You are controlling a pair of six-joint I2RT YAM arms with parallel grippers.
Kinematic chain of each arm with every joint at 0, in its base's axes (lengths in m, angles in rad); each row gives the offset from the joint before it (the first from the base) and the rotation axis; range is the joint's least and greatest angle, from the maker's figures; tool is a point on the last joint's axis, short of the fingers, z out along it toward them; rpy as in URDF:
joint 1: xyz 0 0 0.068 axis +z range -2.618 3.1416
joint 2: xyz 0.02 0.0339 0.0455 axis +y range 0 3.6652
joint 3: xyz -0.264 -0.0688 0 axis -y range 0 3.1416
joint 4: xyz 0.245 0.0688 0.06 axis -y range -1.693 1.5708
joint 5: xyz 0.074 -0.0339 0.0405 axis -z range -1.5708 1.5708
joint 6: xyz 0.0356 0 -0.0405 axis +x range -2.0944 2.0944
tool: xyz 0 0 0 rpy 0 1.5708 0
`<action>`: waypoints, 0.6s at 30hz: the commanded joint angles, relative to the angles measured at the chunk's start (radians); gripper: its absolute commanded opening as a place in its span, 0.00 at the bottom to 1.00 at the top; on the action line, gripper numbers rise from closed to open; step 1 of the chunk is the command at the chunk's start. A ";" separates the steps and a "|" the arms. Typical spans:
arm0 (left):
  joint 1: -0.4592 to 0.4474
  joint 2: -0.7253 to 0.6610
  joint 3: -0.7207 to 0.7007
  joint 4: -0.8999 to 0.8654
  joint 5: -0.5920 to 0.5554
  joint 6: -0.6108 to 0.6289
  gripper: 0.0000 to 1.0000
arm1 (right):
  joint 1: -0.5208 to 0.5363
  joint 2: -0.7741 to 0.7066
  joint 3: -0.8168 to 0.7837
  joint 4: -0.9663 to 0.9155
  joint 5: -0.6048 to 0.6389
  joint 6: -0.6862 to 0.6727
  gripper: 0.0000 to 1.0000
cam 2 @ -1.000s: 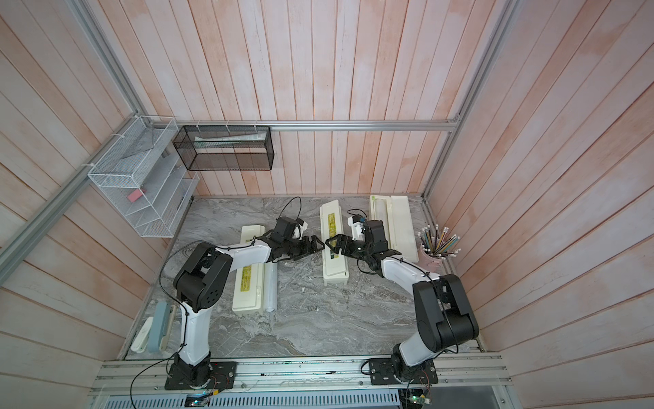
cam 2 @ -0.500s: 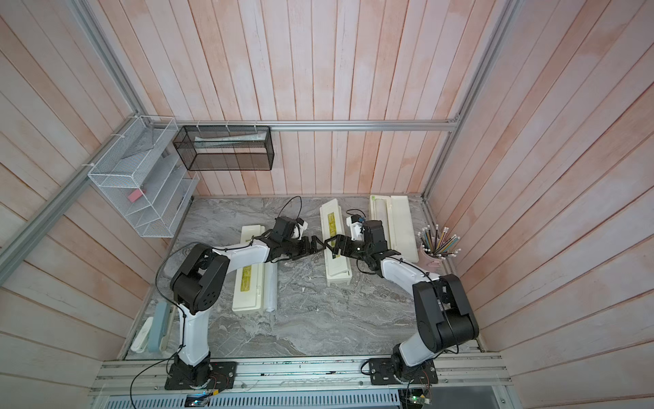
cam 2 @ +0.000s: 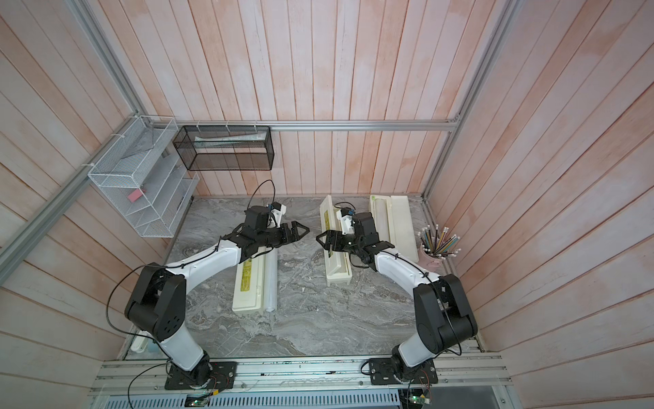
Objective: Put plastic wrap rolls into dispensers
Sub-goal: Open the lid of the plastic wrap cutting box.
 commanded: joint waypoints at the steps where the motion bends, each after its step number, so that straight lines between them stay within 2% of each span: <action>1: 0.025 -0.050 -0.038 -0.092 -0.068 0.057 1.00 | 0.029 0.032 0.048 -0.068 0.062 -0.044 0.83; 7: 0.073 -0.147 -0.111 -0.167 -0.128 0.085 1.00 | 0.095 0.062 0.121 -0.154 0.141 -0.106 0.83; 13: 0.118 -0.242 -0.168 -0.259 -0.170 0.115 1.00 | 0.124 0.069 0.141 -0.170 0.153 -0.136 0.84; 15: 0.124 -0.271 -0.175 -0.308 -0.208 0.140 1.00 | 0.131 0.069 0.145 -0.178 0.164 -0.147 0.84; 18: 0.126 -0.295 -0.165 -0.409 -0.323 0.183 1.00 | 0.140 0.057 0.139 -0.188 0.241 -0.142 0.84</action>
